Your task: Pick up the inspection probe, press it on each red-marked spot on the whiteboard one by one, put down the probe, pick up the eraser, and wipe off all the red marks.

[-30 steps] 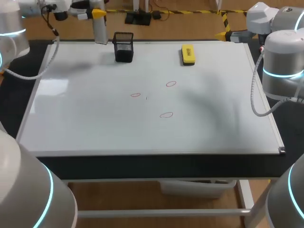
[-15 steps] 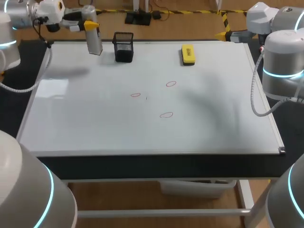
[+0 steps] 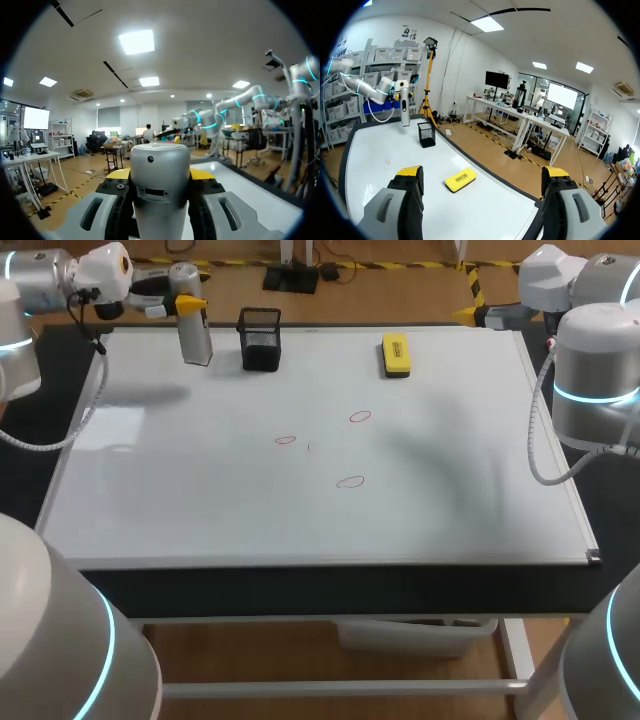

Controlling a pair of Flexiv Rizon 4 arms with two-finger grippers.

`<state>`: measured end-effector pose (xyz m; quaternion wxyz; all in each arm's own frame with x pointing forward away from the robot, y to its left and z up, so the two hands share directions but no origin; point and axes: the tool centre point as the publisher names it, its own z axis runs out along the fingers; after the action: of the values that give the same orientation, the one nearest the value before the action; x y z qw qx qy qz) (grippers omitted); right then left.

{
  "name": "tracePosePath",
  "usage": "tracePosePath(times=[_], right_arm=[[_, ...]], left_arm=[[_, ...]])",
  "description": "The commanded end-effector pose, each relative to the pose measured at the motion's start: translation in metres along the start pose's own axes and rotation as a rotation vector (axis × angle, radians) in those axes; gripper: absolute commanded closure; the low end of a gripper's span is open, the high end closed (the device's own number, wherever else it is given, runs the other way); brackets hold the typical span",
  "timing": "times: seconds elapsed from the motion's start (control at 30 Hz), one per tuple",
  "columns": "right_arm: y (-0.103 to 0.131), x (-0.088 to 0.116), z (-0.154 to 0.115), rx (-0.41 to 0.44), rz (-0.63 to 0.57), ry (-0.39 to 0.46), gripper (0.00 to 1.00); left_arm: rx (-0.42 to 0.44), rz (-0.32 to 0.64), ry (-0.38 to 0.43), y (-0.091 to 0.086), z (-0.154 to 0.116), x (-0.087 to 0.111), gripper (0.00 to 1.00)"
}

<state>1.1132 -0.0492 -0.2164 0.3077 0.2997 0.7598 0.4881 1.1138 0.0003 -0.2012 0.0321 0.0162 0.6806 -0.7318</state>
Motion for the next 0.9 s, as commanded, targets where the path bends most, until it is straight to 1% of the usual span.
tracePosePath(times=[0.03,0.5,0.57,0.63,0.67,0.73,0.87,0.9], right_arm=[[0.0,0.0,0.0,0.001,0.0,0.002,0.0],[0.0,0.0,0.0,0.001,0.0,0.002,0.0],[-0.002,-0.001,0.007,0.02,-0.016,0.062,0.0],[-0.005,-0.002,0.014,0.058,-0.041,0.116,0.0],[-0.006,-0.002,0.018,0.072,-0.056,0.127,0.0],[-0.009,-0.004,0.024,0.107,-0.081,0.177,0.0],[-0.017,-0.009,0.036,0.198,-0.155,0.285,0.0],[-0.019,-0.01,0.039,0.217,-0.173,0.3,0.0]], left_arm=[[-0.01,0.002,-0.188,-0.005,0.002,0.006,1.0],[-0.01,0.002,-0.188,-0.005,0.002,0.006,1.0],[-0.01,0.002,-0.188,-0.005,0.002,0.006,1.0],[-0.01,0.002,-0.188,-0.005,0.002,0.006,1.0],[-0.01,0.002,-0.188,-0.005,0.002,0.006,1.0],[-0.01,0.002,-0.188,-0.005,0.002,0.006,1.0],[-0.01,0.002,-0.188,-0.005,0.002,0.006,1.0],[-0.01,0.002,-0.188,-0.005,0.002,0.006,1.0]])
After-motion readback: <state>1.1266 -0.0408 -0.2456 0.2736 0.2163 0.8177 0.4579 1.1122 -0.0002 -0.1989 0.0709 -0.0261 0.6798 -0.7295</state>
